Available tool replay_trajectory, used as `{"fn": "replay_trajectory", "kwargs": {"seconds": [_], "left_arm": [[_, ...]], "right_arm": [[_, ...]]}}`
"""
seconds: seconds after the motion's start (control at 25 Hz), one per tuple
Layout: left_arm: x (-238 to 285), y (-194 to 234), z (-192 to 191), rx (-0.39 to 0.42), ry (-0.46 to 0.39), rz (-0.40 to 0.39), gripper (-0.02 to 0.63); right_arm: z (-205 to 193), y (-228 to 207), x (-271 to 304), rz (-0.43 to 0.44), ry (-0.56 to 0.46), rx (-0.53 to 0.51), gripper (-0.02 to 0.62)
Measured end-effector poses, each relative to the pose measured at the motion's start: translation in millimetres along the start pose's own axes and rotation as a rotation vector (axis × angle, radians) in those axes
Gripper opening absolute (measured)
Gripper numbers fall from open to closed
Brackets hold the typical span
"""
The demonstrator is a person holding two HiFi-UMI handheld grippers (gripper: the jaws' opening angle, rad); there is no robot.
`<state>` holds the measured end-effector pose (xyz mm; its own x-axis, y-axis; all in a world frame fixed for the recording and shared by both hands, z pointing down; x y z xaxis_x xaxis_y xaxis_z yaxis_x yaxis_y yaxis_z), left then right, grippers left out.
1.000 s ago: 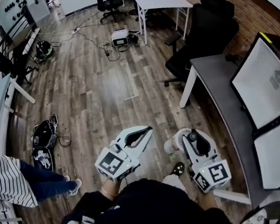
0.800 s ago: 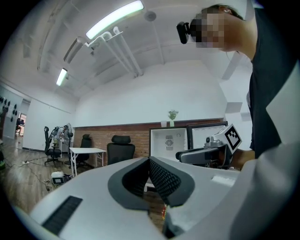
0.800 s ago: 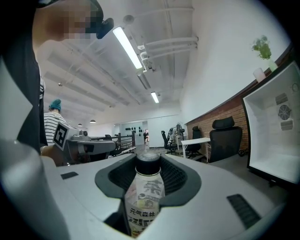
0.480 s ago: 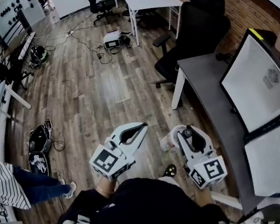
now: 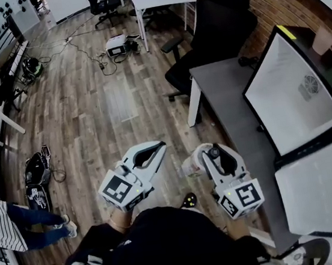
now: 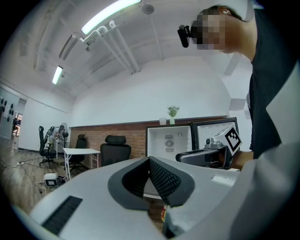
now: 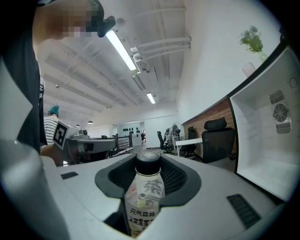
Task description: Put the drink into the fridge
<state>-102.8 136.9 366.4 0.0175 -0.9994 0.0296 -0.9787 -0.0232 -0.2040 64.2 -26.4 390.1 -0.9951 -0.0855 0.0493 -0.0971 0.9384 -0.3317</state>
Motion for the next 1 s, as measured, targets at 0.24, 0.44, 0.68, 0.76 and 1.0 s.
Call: {"fn": "replay_trajectory", "kwargs": {"seconds": [0.24,0.44,0.68,0.76,1.0], "left_arm": [[38.6,-13.0,3.1,0.002,-0.006,-0.019,-0.003],[63.8,-24.8,5.6,0.004,-0.020,-0.048,-0.003],[86.8,-36.7,4.7,0.002,-0.013,-0.098,-0.003],[90.5,-38.0,3.5,-0.003,-0.013,-0.105,-0.003],[112.7,-38.4,3.5,-0.003,-0.031,-0.148,-0.003]], "right_arm": [[12.0,-35.5,-15.0,-0.026,-0.004,-0.011,0.150],[18.1,-54.7,-28.8,-0.044,-0.014,-0.010,0.150],[17.4,-75.8,-42.2,-0.087,-0.012,0.011,0.150],[17.7,-80.5,-45.5,-0.102,-0.014,0.018,0.150],[25.6,-89.2,-54.8,-0.146,-0.035,0.011,0.150]]}}
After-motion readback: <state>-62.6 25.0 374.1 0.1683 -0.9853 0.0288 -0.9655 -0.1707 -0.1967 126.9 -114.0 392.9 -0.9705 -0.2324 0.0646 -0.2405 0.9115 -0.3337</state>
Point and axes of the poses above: the fingertips, and each gripper's own axes: x forward along the fingers, y to its left, z out of its top, the point moved 8 cm from there along -x, backward along the fingers, and after that the axes turned 14 degrees about x, right-handed, at the moved point
